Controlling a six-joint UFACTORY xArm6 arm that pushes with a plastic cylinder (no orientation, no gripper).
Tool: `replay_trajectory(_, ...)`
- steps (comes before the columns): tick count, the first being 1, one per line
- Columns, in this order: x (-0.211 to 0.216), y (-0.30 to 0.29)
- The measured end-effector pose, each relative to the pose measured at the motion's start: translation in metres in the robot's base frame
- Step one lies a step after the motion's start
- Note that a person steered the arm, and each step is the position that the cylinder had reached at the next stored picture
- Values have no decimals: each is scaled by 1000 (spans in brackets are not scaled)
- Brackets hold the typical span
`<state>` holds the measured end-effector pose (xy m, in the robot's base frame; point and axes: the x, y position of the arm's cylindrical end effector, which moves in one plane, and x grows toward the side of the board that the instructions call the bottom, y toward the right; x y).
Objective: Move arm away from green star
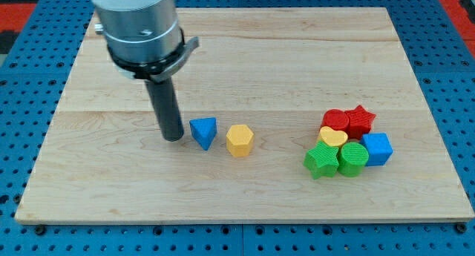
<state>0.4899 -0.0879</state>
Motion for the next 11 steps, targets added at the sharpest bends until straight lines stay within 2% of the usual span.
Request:
replay_trajectory(1, 0, 52)
replay_trajectory(2, 11, 133)
replay_trajectory(4, 17, 185)
replay_trajectory(5, 12, 185)
replay_trajectory(6, -6, 133)
replay_trajectory(8, -5, 47)
replay_trajectory(10, -4, -3)
replay_trajectory(11, -25, -13)
